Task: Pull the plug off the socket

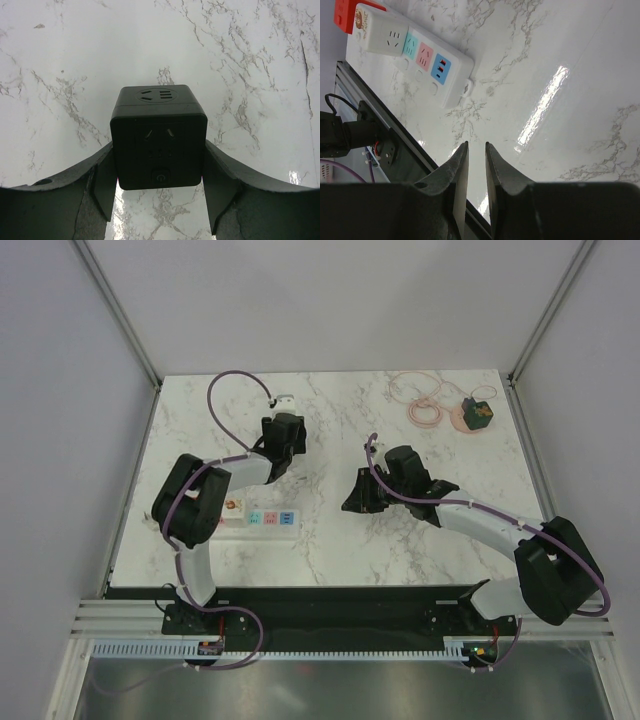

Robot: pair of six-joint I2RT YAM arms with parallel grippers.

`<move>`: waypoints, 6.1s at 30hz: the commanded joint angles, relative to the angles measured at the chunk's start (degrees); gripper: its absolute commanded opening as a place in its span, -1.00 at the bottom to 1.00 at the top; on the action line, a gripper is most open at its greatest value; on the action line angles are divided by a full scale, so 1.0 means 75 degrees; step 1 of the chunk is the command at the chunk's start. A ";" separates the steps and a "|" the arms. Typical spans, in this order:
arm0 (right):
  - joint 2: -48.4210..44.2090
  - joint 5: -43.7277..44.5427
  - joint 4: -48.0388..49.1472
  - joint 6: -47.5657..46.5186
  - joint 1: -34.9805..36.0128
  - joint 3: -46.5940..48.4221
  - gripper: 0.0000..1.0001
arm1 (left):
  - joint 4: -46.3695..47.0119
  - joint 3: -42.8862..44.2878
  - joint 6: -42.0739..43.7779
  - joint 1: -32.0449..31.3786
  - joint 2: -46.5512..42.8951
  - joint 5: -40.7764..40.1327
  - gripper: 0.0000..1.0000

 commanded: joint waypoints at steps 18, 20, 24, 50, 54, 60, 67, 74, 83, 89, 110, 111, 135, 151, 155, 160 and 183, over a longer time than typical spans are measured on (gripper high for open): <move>0.0133 -0.0284 0.0723 0.0106 -0.0012 -0.0362 -0.45 | -0.2264 0.0594 -0.0942 0.0187 -0.1613 0.0400 0.95; 0.0192 -0.0331 0.0770 0.0118 -0.0012 -0.0386 -0.44 | -0.2907 0.0594 -0.1071 0.0187 -0.2035 0.0411 0.96; 0.0321 -0.0413 0.0934 0.0141 -0.0012 -0.0433 -0.43 | -0.4233 0.0559 -0.1306 0.0257 -0.2796 0.0587 0.95; 0.2313 -0.1058 0.1766 0.0411 0.0855 0.0797 -0.29 | -0.7317 -0.1749 -0.1096 0.1711 -0.5682 0.1923 0.75; 0.2360 -0.1058 0.1766 0.0387 0.0867 0.0774 -0.29 | -0.7400 -0.1761 -0.1130 0.1687 -0.5610 0.1958 0.65; 0.2454 -0.1140 0.1778 0.0376 0.0878 0.0821 -0.28 | -0.7388 -0.1749 -0.1318 0.1442 -0.5389 0.1806 0.61; 0.2466 -0.1140 0.1778 0.0376 0.0890 0.0809 -0.28 | -0.7493 -0.1691 -0.1575 0.1300 -0.4966 0.1351 0.57; 0.2512 -0.1151 0.1860 0.0434 0.0890 0.0715 -0.28 | -0.7482 -0.1714 -0.1634 0.1289 -0.4825 0.1442 0.45; 0.2559 -0.1081 0.1895 0.0446 0.0937 0.0751 -0.27 | -0.7376 -0.1738 -0.1260 0.1265 -0.4930 0.2098 0.05; 0.2571 -0.1058 0.1930 0.0493 0.0972 0.0739 -0.27 | -0.7189 -0.1703 -0.1037 0.1113 -0.4919 0.2450 -0.22; 0.2864 -0.0765 0.1790 0.0598 0.1405 0.1172 -0.26 | -0.6872 -0.1749 -0.2186 -0.0293 -0.4825 0.2450 0.22; 0.2899 -0.0765 0.1801 0.0598 0.1464 0.1242 -0.25 | -0.6861 -0.1749 -0.2127 -0.0293 -0.4848 0.2450 0.28; 0.3872 -0.0695 0.1590 0.0294 0.1757 0.1524 -0.24 | -0.6732 -0.1949 -0.1588 -0.0293 -0.4544 0.2931 -0.27; 0.4013 -0.0331 0.1438 0.0422 0.1780 0.1067 -0.27 | -0.6299 -0.1983 -0.1247 -0.0293 -0.5563 0.3270 -0.96; 0.4024 -0.0214 0.1321 0.0399 0.1769 0.1055 -0.27 | -0.6181 -0.2054 -0.1458 -0.0293 -0.5657 0.3645 -0.95; 0.4095 -0.0226 0.1297 0.0481 0.1769 0.1008 -0.28 | -0.6460 -0.2008 -0.1424 -0.0386 -0.5821 0.2769 -0.95; 0.4235 -0.0097 0.1075 0.0469 0.1769 0.1079 -0.27 | -0.7751 -0.0401 -0.0545 -0.0258 -0.5011 0.3388 -0.96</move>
